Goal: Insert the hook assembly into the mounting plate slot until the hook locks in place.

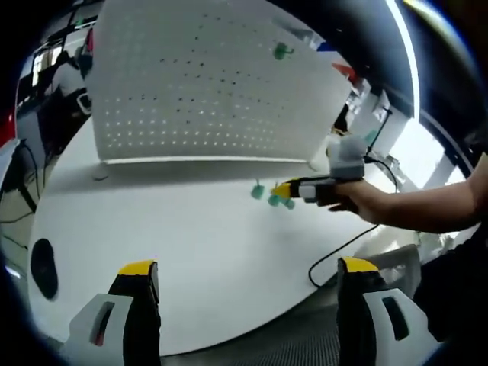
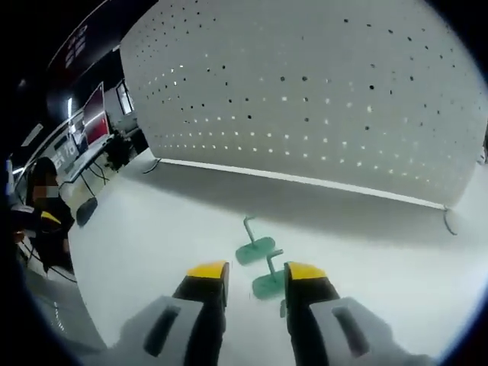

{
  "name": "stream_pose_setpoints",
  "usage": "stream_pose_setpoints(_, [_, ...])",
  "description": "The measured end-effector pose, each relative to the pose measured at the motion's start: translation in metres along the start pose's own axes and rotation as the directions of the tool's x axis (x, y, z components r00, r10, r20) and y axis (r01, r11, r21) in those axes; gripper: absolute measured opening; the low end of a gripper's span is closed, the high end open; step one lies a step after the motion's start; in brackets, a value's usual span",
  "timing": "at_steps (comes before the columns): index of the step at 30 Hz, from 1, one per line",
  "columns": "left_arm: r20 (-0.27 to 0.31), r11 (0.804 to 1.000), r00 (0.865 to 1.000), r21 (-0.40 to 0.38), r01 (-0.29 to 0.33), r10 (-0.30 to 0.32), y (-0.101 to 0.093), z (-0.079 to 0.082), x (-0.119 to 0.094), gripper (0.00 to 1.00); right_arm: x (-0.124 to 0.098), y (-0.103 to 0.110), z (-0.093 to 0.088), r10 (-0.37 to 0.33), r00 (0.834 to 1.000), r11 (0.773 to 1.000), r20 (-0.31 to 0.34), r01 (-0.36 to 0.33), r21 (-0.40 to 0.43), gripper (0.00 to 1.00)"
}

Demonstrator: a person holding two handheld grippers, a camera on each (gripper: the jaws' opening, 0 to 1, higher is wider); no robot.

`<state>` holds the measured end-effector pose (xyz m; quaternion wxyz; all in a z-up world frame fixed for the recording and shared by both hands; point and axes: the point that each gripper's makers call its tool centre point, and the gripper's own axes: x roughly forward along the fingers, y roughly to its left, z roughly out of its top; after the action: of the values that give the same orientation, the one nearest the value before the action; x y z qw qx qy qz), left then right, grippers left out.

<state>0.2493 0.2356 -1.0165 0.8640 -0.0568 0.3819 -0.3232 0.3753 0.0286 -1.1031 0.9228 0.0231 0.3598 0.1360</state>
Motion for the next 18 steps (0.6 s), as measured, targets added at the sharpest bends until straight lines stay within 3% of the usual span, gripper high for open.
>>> stream_pose_setpoints(7, [-0.007,1.000,1.000,-0.006,0.004,-0.004,0.001,0.000,0.003,0.98,0.012,-0.002,0.002,-0.015,1.000,1.000,-0.018,0.016,0.025,0.22])
stream_pose_setpoints(18, [-0.009,1.000,1.000,-0.014,0.001,-0.001,0.005,0.000,0.002,0.97,0.021,-0.004,0.004,-0.027,0.999,1.000,-0.042,0.028,0.010,0.06])
